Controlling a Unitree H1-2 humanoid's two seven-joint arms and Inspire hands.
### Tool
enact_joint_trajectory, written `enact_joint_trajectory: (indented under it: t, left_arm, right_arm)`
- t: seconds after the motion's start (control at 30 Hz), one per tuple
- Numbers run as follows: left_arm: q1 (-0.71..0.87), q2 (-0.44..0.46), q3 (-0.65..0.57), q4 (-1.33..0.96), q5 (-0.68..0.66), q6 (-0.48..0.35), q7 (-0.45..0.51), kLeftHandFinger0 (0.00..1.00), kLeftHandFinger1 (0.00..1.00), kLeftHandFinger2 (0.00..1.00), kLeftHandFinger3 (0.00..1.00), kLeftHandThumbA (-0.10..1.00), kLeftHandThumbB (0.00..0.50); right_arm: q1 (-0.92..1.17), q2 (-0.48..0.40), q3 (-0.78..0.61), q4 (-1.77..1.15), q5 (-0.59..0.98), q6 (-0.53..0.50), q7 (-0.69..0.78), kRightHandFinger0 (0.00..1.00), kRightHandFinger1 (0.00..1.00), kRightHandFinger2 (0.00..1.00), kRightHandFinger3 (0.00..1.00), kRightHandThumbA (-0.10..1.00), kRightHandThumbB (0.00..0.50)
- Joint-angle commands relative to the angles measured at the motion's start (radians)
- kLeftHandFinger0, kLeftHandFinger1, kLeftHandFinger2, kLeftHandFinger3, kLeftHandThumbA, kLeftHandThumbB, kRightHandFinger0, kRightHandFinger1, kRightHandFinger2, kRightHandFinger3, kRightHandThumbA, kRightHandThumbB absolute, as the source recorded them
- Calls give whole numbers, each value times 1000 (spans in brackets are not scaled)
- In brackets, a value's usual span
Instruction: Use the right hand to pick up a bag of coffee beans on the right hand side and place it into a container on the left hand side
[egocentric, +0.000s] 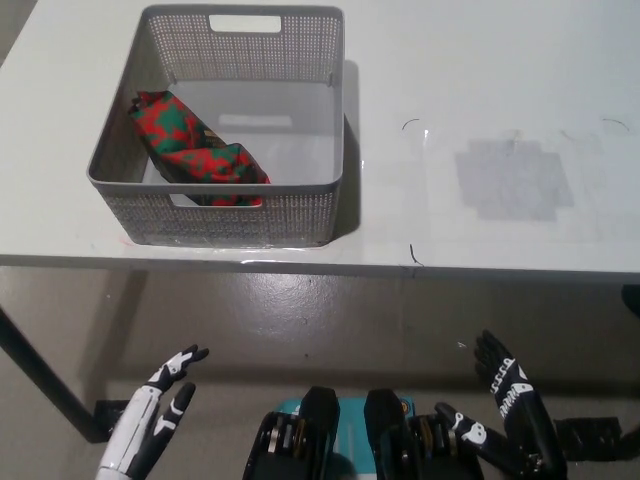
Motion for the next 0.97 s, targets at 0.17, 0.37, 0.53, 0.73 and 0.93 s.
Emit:
enact_joint_trajectory:
  t: [0.17, 0.37, 0.53, 0.73, 0.93]
  left_arm:
    - [-32, 1, 4, 1, -24, -31, 10, 1000, 1000, 1000, 1000, 1000, 365]
    - [-33, -7, -3, -2, -19, -19, 9, 1000, 1000, 1000, 1000, 1000, 367]
    - [-27, -9, -4, 0, -14, -23, 12, 1000, 1000, 1000, 1000, 1000, 365]
    - [-27, -9, -8, -3, -6, -13, 12, 1000, 1000, 1000, 1000, 1000, 382]
    - [-29, -14, -11, -4, -11, -4, 10, 1000, 1000, 1000, 1000, 1000, 368]
  right_arm:
    - [-30, -6, -10, -17, 17, -62, 16, 1000, 1000, 1000, 1000, 1000, 294]
    - [-21, -20, -10, -28, 4, -57, 16, 1000, 1000, 1000, 1000, 1000, 284]
    - [-20, -24, -3, -27, 3, -63, 21, 1000, 1000, 1000, 1000, 1000, 269]
    - [-23, -29, 1, -29, 4, -61, 27, 1000, 1000, 1000, 1000, 1000, 263]
    - [-27, -28, -2, -32, 2, -49, 25, 1000, 1000, 1000, 1000, 1000, 273]
